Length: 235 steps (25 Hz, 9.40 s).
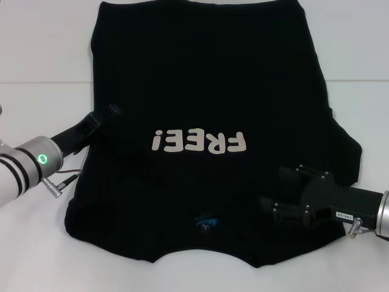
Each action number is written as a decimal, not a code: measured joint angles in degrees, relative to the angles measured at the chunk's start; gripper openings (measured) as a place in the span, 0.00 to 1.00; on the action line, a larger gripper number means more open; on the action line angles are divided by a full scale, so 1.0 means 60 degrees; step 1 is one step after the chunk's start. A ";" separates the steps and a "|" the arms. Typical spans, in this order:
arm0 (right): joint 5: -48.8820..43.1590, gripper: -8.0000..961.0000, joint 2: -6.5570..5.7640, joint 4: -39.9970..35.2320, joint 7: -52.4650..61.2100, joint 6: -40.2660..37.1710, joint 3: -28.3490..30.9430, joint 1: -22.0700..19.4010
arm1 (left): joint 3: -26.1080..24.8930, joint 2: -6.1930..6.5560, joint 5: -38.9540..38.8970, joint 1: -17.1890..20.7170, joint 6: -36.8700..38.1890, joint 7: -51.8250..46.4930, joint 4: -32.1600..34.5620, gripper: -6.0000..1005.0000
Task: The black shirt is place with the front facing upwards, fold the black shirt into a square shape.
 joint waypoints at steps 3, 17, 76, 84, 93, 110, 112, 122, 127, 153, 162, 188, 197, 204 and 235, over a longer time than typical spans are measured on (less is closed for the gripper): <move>0.0000 0.94 0.0000 0.0000 0.0000 0.0000 0.0000 0.0000 | 0.0217 0.0017 0.0000 0.0000 0.0061 0.0197 0.0000 0.87; 0.0012 0.94 -0.0013 0.0000 0.0034 -0.0071 0.0001 -0.0014 | 0.0469 -0.0057 -0.0019 -0.0066 -0.0870 0.0332 0.0025 0.55; -0.0446 0.94 -0.0709 -0.2018 0.7324 -0.0047 0.0307 -0.0028 | 0.1616 0.0999 -0.0389 0.1962 0.6446 0.0946 0.1429 0.79; -0.4262 0.94 -0.1372 -0.4140 1.3911 -0.0458 -0.0014 0.1177 | 0.0944 0.0941 0.1009 0.2506 0.7868 0.3711 0.2501 0.91; -0.7325 0.94 -0.1167 -0.4717 1.5495 -0.0579 -0.0015 0.2194 | 0.0901 0.0940 0.1346 0.2461 0.8748 0.4584 0.2579 0.90; -0.7346 0.94 -0.1222 -0.2201 1.5518 0.1047 -0.0015 0.2717 | 0.0891 0.0947 0.1357 0.2492 0.8717 0.4620 0.2550 0.90; -0.7362 0.94 -0.1192 -0.2101 1.5519 0.1085 -0.0022 0.2755 | 0.0888 0.0948 0.1357 0.2512 0.8709 0.4622 0.2563 0.90; -0.7343 0.94 -0.1174 -0.1854 1.5474 0.1191 -0.0029 0.2812 | 0.0877 0.0948 0.1357 0.2530 0.8659 0.4651 0.2552 0.90; -0.7342 0.94 -0.1149 -0.1824 1.5439 0.1265 -0.0029 0.2818 | 0.0876 0.0948 0.1357 0.2535 0.8657 0.4655 0.2551 0.90; -0.7411 0.45 -0.1185 -0.1965 1.5888 0.1245 -0.0869 0.2801 | 0.0877 0.0947 0.1372 0.2538 0.8658 0.4660 0.2551 0.90; -0.7412 0.06 -0.1182 -0.1985 1.5894 0.1191 -0.1155 0.2823 | 0.0878 0.0947 0.1372 0.2538 0.8659 0.4660 0.2551 0.90; -0.6181 0.03 -0.1318 -0.5061 1.5471 -0.0391 -0.0398 0.1727 | 0.0747 0.0950 0.1571 0.2539 0.8642 0.4571 0.2593 0.90; -0.5794 0.03 -0.1337 -0.5126 1.4929 -0.0533 -0.0051 0.1688 | 0.0730 0.0962 0.1592 0.2538 0.8644 0.4571 0.2580 0.90; -0.5558 0.03 -0.1021 -0.5146 1.4213 -0.0965 -0.0919 0.2327 | 0.0728 0.0963 0.1603 0.2526 0.8643 0.4582 0.2558 0.90; -0.4166 0.39 -0.0822 -0.3692 1.4073 -0.0509 -0.2031 0.2588 | 0.0730 0.0946 0.1605 0.2598 0.8628 0.4567 0.2522 0.90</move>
